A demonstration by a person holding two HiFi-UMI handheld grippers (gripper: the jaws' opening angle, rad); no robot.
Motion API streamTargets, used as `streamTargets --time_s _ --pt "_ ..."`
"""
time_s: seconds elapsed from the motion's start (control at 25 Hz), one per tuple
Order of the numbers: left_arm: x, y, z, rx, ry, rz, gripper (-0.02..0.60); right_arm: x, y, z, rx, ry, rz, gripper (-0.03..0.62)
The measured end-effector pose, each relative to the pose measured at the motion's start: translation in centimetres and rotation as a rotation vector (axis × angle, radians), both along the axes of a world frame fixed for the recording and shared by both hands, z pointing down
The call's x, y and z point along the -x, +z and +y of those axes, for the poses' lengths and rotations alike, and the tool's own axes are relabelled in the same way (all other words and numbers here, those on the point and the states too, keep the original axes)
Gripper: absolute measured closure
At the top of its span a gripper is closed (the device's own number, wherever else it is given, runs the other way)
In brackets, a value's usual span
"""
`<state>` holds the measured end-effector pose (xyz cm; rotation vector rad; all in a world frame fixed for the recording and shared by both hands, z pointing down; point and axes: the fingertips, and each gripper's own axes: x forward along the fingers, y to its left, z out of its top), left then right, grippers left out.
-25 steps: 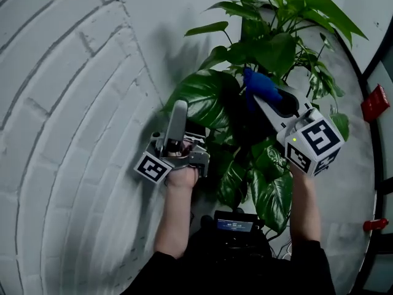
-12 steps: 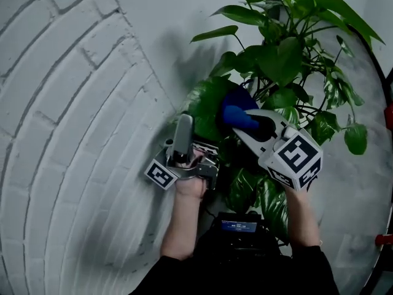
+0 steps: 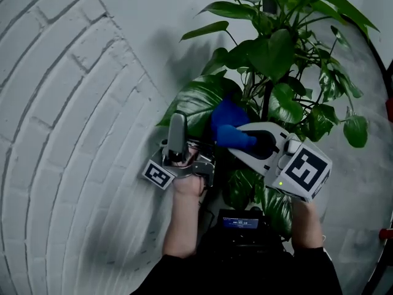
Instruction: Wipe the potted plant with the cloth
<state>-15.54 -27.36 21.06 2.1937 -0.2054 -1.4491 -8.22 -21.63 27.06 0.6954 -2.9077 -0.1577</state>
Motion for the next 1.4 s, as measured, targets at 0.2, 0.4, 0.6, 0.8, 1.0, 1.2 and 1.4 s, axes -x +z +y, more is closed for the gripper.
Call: streamTargets --time_s 0.2,0.4,0.6,0.8,1.0,1.2,1.4 --pt "-0.9 0.0 0.1 -0.008 0.003 -0.021 0.276 -4.3 -4.3 1.3 -0.049 0.05 -0.141 0.479" --pt "-1.7 0.3 0.3 -0.002 0.025 -0.027 0.265 -7.8 -10.7 1.9 -0.13 0.135 -0.335 0.479" --pt "-2.2 0.4 0.1 0.004 0.06 -0.01 0.258 -6.6 -9.4 -2.6 -0.173 0.225 -0.23 0.479" --pt "-2.1 0.3 0.0 0.027 0.122 0.054 0.253 -4.4 -4.4 -7.8 -0.028 0.255 -0.206 0.479" --pt "-1.8 0.9 -0.4 0.05 0.123 0.066 0.25 -2.7 -1.7 -7.8 0.076 0.198 -0.246 0.479" --pt "-1.4 1.1 -0.4 0.056 0.119 0.081 0.25 -1.5 -0.8 -5.8 0.076 0.14 -0.191 0.479" --pt "-1.3 1.2 -0.5 0.056 0.116 0.079 0.25 -0.1 0.5 -3.8 0.02 0.109 -0.043 0.479"
